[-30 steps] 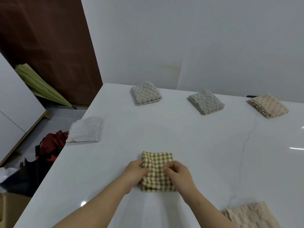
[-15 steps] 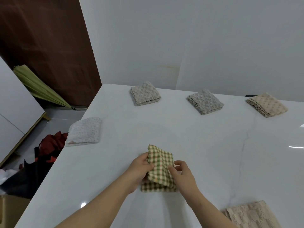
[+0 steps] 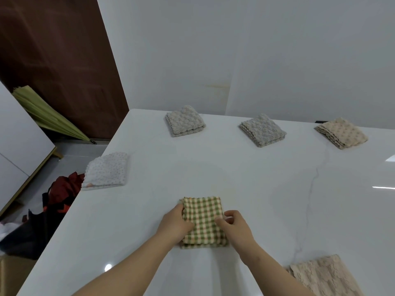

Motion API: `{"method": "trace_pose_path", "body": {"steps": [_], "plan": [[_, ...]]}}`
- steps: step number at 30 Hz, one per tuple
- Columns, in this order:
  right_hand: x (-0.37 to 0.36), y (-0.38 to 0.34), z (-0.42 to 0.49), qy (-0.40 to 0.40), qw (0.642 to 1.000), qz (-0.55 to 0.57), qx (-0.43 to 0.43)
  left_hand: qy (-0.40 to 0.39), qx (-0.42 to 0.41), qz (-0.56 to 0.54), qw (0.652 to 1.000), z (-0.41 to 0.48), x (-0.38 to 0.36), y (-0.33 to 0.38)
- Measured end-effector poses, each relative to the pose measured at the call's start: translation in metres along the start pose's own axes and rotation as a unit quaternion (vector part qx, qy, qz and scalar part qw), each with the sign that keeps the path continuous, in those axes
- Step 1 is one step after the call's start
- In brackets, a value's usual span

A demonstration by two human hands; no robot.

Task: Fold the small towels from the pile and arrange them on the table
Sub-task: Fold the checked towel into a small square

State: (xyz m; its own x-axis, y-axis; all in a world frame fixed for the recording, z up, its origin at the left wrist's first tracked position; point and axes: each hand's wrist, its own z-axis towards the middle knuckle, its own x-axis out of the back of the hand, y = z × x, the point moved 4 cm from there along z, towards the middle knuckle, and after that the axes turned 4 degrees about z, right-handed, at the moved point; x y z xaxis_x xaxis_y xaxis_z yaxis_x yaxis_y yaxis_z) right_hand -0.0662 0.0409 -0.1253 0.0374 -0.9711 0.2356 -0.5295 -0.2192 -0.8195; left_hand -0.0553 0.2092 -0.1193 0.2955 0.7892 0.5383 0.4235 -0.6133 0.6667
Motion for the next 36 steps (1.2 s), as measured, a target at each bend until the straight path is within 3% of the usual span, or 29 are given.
{"method": "trace_pose_path", "body": {"steps": [4, 11, 14, 16, 17, 20, 23, 25, 28, 31, 36], "plan": [[-0.002, 0.005, 0.002, -0.012, 0.997, -0.070, 0.018, 0.001, -0.008, 0.084, 0.996, 0.000, 0.001, -0.005], [0.004, 0.001, -0.002, 0.007, 1.000, -0.024, 0.003, 0.100, 0.012, 0.017, 0.995, 0.002, 0.003, -0.012], [0.001, 0.000, -0.004, -0.015, 0.995, -0.084, 0.056, 0.151, -0.091, 0.154, 0.972, 0.000, 0.000, -0.011], [-0.004, 0.001, -0.005, -0.037, 0.976, -0.183, 0.112, 0.117, -0.170, 0.283, 0.937, -0.007, -0.006, -0.012], [-0.006, 0.003, -0.005, -0.044, 0.962, -0.234, 0.132, 0.096, -0.188, 0.340, 0.917, -0.008, -0.009, -0.016], [-0.009, 0.008, -0.007, -0.047, 0.939, -0.304, 0.151, 0.057, -0.167, 0.396, 0.901, -0.008, -0.007, -0.028], [-0.010, 0.009, -0.010, -0.034, 0.947, -0.289, 0.138, 0.019, -0.168, 0.379, 0.910, -0.007, -0.005, -0.025], [-0.008, 0.008, -0.011, -0.008, 0.972, -0.210, 0.103, 0.044, -0.131, 0.341, 0.930, -0.004, -0.001, -0.023], [-0.007, 0.008, -0.013, 0.031, 0.994, -0.104, 0.034, 0.046, -0.048, 0.193, 0.979, -0.003, 0.006, -0.023], [-0.009, 0.009, -0.015, 0.047, 0.991, -0.125, 0.021, 0.006, -0.007, 0.123, 0.992, -0.001, 0.007, -0.027], [-0.019, 0.015, -0.024, 0.065, 0.979, -0.190, 0.025, -0.018, -0.019, 0.096, 0.995, 0.001, 0.019, -0.035]]}}
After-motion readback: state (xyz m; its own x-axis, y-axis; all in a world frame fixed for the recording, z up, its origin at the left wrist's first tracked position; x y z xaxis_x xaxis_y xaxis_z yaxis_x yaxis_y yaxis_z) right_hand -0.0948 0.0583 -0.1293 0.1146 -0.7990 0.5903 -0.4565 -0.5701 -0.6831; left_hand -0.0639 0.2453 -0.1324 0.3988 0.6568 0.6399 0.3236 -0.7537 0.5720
